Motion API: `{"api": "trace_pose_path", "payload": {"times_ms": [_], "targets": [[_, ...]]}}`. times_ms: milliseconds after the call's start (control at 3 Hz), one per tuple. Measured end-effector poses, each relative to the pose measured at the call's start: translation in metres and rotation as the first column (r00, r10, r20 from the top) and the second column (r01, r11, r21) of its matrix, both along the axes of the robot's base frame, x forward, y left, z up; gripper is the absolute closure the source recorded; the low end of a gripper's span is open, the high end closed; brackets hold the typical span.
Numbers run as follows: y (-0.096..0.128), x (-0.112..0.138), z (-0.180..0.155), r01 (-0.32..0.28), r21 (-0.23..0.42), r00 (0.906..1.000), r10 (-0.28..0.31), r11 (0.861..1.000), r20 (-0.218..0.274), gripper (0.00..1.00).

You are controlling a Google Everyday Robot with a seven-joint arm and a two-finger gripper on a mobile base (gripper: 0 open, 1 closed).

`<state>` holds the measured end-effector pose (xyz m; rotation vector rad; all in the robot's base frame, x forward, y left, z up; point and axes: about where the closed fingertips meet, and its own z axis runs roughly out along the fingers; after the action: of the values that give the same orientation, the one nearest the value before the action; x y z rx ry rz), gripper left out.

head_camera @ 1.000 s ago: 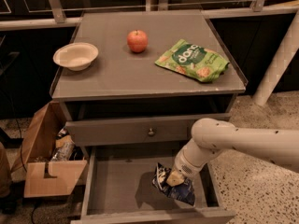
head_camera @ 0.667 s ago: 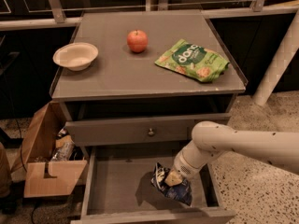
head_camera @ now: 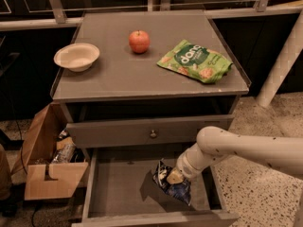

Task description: Place blue chip bag into middle drawer

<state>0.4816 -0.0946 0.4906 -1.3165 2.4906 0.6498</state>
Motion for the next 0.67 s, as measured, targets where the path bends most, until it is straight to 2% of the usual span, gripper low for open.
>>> {"api": "trace_pose_path", "payload": {"times_ms": [667], "targets": [[0.002,0.016,-0.036,0.022,0.038,0.9997,-0.021,0.999,-0.014,1.0]]}}
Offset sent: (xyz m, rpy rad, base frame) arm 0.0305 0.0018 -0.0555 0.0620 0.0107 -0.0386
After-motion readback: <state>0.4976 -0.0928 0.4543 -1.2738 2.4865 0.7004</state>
